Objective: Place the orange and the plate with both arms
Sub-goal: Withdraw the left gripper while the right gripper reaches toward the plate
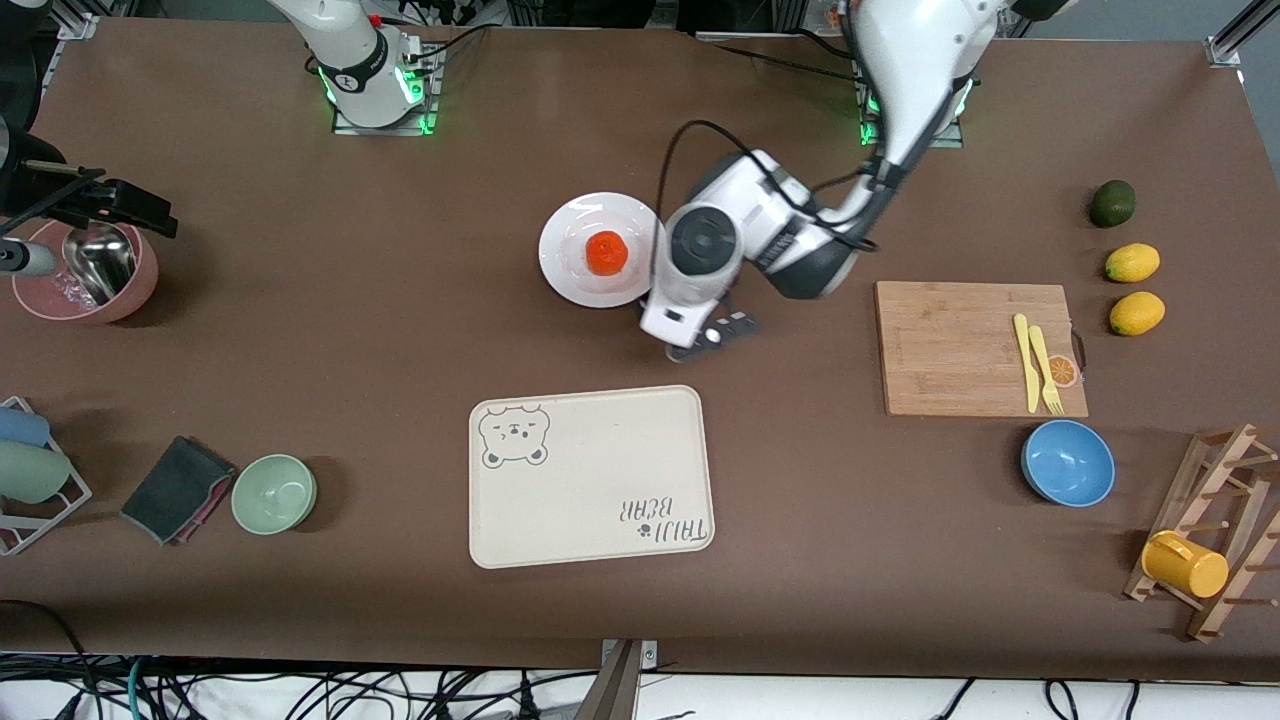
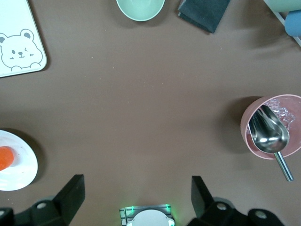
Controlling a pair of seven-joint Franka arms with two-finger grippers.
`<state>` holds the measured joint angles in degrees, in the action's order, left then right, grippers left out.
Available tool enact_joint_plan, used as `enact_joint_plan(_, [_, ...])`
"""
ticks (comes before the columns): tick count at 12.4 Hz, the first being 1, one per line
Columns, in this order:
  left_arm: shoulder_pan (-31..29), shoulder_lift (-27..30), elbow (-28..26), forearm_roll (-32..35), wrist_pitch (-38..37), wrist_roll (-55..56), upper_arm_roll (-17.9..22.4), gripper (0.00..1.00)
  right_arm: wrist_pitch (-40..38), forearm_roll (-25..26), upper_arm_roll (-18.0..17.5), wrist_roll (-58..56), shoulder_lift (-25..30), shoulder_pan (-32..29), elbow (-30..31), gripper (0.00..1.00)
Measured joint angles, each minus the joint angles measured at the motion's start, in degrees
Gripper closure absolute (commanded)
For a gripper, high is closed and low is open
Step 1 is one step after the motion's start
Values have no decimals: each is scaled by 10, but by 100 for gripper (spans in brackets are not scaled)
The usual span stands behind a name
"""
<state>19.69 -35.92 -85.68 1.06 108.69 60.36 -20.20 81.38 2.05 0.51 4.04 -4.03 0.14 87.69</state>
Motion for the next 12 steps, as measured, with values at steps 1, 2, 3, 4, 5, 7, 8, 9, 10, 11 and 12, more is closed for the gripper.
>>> enact_joint_plan(1, [-34, 6, 0, 0, -19, -45, 0, 0, -5, 0, -2, -4, -7, 1, 0, 0])
enact_joint_plan(2, [-70, 11, 0, 0, -39, -93, 0, 0, -16, 0, -4, -14, -16, 3, 1, 0])
enact_joint_plan(3, [-107, 16, 0, 0, -54, -137, 0, 0, -23, 0, -5, -29, -24, 4, 0, 0])
enact_joint_plan(4, [-143, 21, 0, -1, -64, -174, 0, 0, -26, 0, -5, -44, -29, 6, 0, 0])
enact_joint_plan(5, [-183, 24, 0, -1, -69, -216, 0, 0, -28, 0, -6, -57, -30, 8, 0, 0])
enact_joint_plan(7, [-252, 27, 0, -1, -81, -304, 0, 0, -30, -22, -10, -74, -30, 12, 0, 0])
enact_joint_plan(8, [-283, 30, 0, -1, -87, -349, 0, 0, -30, -44, -11, -77, -31, 14, 0, 0])
enact_joint_plan(9, [-312, 36, 1, -1, -96, -394, 0, 0, -26, -63, -12, -78, -31, 18, 1, 0])
enact_joint_plan(10, [-333, 47, 1, -1, -108, -431, 0, 0, -12, -84, -13, -78, -33, 21, 8, 0])
enact_joint_plan(11, [-350, 63, 2, -1, -123, -466, 1, 0, 17, -110, -14, -78, -33, 24, 29, 0])
enact_joint_plan(12, [-367, 82, 3, -1, -134, -500, 1, 0, 51, -139, -18, -78, -33, 25, 61, 0])
